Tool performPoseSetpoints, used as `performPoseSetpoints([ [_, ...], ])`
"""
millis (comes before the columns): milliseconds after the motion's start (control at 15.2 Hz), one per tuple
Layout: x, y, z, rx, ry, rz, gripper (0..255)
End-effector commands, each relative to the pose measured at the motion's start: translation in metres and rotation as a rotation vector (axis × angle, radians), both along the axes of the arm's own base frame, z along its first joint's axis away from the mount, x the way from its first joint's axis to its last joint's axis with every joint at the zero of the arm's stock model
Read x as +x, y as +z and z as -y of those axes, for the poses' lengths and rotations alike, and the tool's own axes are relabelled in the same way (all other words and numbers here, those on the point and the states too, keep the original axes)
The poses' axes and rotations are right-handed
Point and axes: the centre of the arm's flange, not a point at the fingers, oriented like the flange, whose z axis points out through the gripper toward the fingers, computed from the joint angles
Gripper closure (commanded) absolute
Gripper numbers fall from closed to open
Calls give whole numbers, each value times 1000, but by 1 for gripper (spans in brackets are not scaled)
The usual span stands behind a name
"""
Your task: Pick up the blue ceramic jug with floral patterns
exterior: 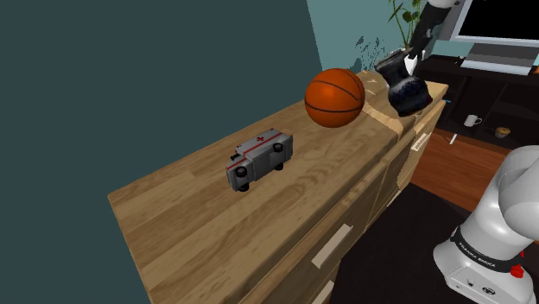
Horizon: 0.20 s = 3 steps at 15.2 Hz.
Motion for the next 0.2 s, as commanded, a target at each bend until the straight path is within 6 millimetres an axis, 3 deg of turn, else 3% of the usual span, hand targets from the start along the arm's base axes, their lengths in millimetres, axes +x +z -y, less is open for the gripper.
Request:
performPoseSetpoints([
  [0, 0, 11, 0, -1, 0, 3, 255],
  [132, 0, 12, 0, -1, 0, 3, 255],
])
